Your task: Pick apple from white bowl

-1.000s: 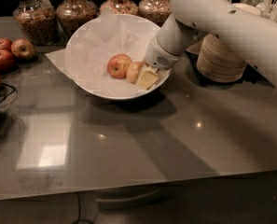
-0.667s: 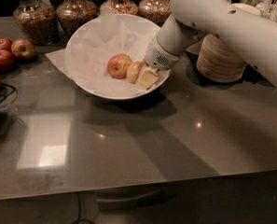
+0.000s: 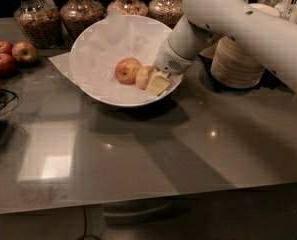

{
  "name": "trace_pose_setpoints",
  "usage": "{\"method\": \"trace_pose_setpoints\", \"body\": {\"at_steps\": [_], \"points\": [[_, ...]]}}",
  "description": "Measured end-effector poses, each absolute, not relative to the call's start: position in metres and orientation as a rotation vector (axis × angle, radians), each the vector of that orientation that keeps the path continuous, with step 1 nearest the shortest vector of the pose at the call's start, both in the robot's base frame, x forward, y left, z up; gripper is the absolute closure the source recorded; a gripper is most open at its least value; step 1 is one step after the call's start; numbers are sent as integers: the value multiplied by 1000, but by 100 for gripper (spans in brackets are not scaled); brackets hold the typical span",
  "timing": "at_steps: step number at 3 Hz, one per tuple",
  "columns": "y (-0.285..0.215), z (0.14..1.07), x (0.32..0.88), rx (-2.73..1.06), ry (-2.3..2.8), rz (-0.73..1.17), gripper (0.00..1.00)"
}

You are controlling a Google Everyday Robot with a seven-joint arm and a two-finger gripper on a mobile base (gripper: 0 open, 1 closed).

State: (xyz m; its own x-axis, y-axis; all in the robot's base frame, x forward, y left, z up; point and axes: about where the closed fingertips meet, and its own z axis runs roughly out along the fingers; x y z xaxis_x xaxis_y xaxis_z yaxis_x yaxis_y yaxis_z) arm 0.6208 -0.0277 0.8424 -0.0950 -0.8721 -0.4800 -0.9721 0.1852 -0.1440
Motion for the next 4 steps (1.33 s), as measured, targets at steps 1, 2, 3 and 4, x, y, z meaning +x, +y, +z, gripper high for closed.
{"method": "trace_pose_setpoints", "body": {"at_steps": [1, 2, 3, 4], "points": [[-27, 850, 618, -1728, 2007, 308, 35], [-27, 889, 607, -1713, 1936, 311, 12], [-26, 941, 594, -1691, 1842, 290, 0], [-26, 940, 594, -1690, 1842, 292, 0]]}}
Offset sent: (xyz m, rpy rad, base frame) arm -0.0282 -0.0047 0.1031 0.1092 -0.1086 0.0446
